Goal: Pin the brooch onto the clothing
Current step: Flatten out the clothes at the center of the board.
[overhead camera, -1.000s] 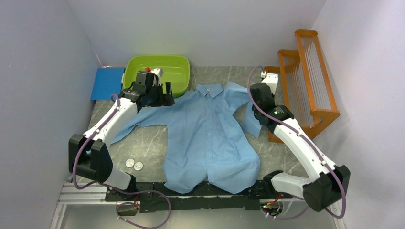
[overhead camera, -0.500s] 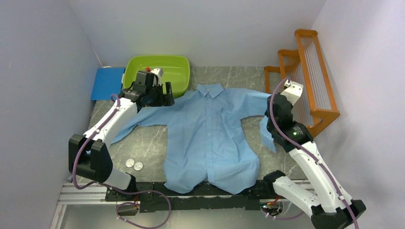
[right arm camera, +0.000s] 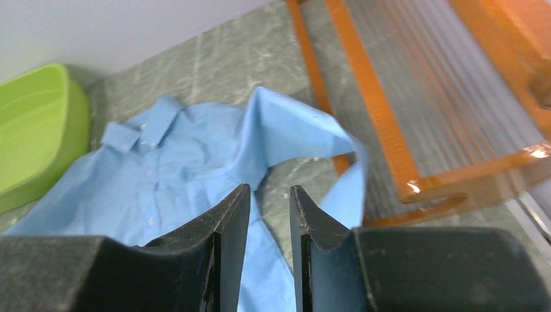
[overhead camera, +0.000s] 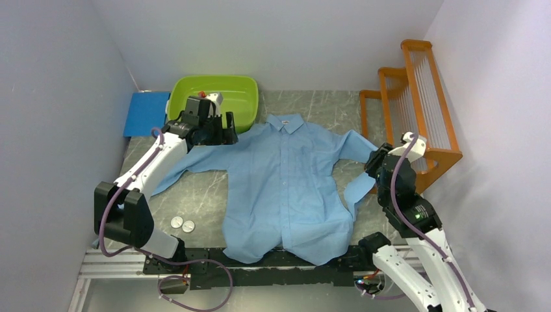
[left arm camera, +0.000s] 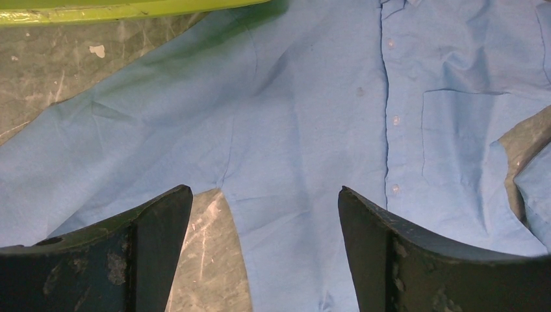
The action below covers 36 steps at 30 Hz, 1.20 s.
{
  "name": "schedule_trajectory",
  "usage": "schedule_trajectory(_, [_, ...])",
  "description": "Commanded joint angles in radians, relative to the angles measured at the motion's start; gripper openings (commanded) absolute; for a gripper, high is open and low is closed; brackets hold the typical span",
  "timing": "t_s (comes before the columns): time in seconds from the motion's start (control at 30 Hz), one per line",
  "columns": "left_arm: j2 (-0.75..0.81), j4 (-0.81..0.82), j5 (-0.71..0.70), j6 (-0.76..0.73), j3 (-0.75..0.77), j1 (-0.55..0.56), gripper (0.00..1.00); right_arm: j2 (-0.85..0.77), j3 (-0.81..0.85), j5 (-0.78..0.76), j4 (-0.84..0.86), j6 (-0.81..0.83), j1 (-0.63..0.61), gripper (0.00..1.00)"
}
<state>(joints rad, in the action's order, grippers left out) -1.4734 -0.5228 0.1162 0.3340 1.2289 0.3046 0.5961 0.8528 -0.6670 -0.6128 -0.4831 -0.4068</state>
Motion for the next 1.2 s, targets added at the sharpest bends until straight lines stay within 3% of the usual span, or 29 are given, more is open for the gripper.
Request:
schedule_trajectory(0.0, [-0.027, -0.023, 0.032, -0.032, 0.059, 0.021, 0.88, 0.013, -0.033, 0.249, 0.132, 0.093, 0.002, 0.33])
schedule_trajectory(0.3, [-0.098, -0.122, -0.071, 0.005, 0.127, 0.227, 0.87, 0.378, 0.0, 0.511, 0.22, 0.122, 0.001, 0.36])
schedule_trajectory(0.4, [-0.099, -0.056, -0.104, 0.071, 0.088, 0.252, 0.87, 0.542, 0.063, 0.572, 0.285, 0.127, 0.002, 0.41])
schedule_trajectory(0.5, [-0.127, 0.056, -0.094, 0.107, 0.065, 0.261, 0.79, 0.699, 0.155, 0.605, 0.354, 0.136, 0.002, 0.46])
schedule_trajectory(0.7, [-0.336, 0.033, -0.114, 0.096, 0.263, 0.269, 0.73, 1.013, 0.347, 0.703, 0.403, 0.143, 0.003, 0.58])
schedule_trajectory(0.93, [-0.569, 0.027, -0.158, 0.067, 0.449, 0.271, 0.65, 1.277, 0.501, 0.744, 0.388, 0.135, 0.011, 0.58])
schedule_trajectory(1.17, [-0.735, -0.003, -0.242, 0.05, 0.566, 0.271, 0.6, 1.427, 0.6, 0.747, 0.348, 0.108, 0.052, 0.56])
